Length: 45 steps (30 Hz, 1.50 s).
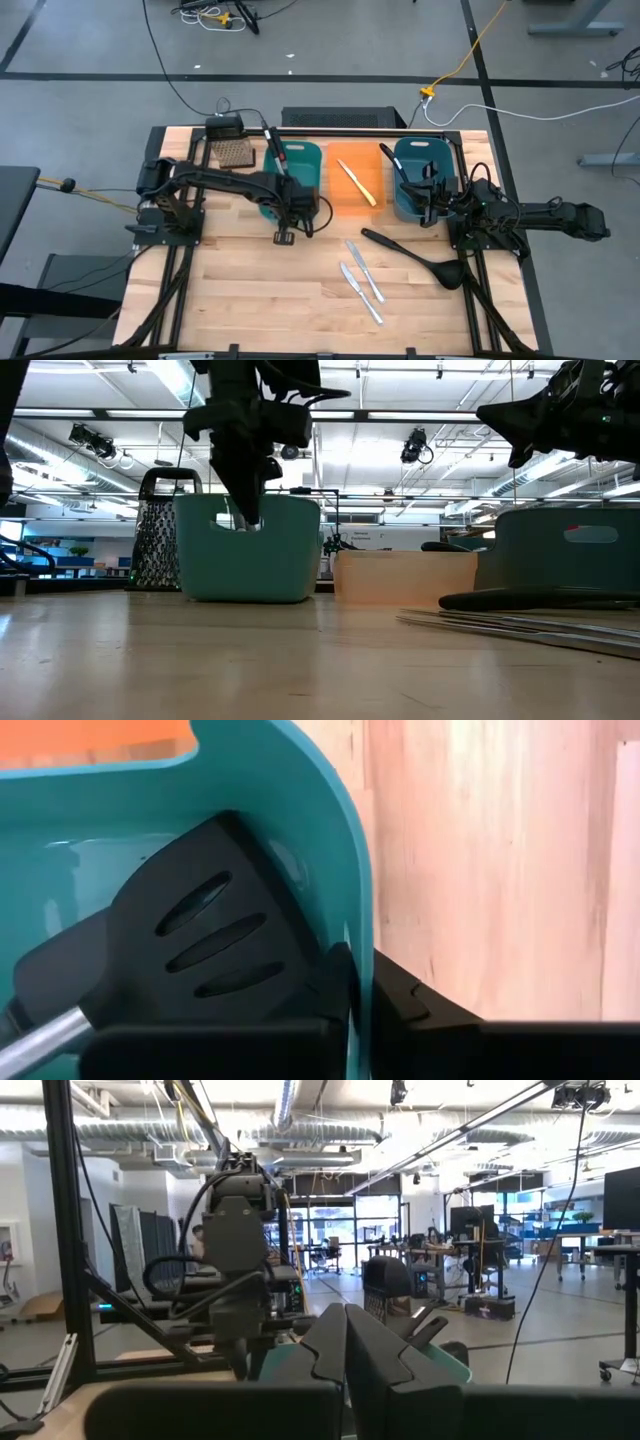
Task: Pick & Place Kitchen Items
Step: Adjust the green container
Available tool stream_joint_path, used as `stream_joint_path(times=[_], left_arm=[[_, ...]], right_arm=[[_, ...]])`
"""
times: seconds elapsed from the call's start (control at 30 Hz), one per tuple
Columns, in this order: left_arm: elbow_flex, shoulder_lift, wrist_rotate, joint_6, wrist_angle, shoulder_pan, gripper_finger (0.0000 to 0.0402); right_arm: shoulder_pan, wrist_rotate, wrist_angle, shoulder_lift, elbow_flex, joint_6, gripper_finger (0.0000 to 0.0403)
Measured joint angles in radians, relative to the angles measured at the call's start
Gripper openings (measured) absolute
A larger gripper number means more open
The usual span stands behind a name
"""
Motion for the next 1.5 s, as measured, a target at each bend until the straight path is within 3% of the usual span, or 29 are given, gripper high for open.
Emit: stream_joint_path(times=[0.6, 1.07, 1.27, 1.5], left_arm=[[0.0, 0.0, 0.013, 0.075, 0.014, 0.108, 0.0011], [0.012, 0.0, 0.013, 0.079, -0.026, 0.102, 0.0146], [0.13, 0.0, -0.013, 0.057, -0.18, 0.084, 0.0179], [0.368, 0.0, -0.118, 0.009, -0.494, 0.014, 0.0176]], right_arm=[[0.0, 0.0, 0.0, 0.0, 0.0, 0.0, 0.0006], [0.0, 0.0, 0.0, 0.0, 0.0, 0.0, 0.0006], [0.0, 0.0, 0.0, 0.0, 0.0, 0.0, 0.0006], [0.0, 0.0, 0.0, 0.0, 0.0, 0.0, 0.0006]])
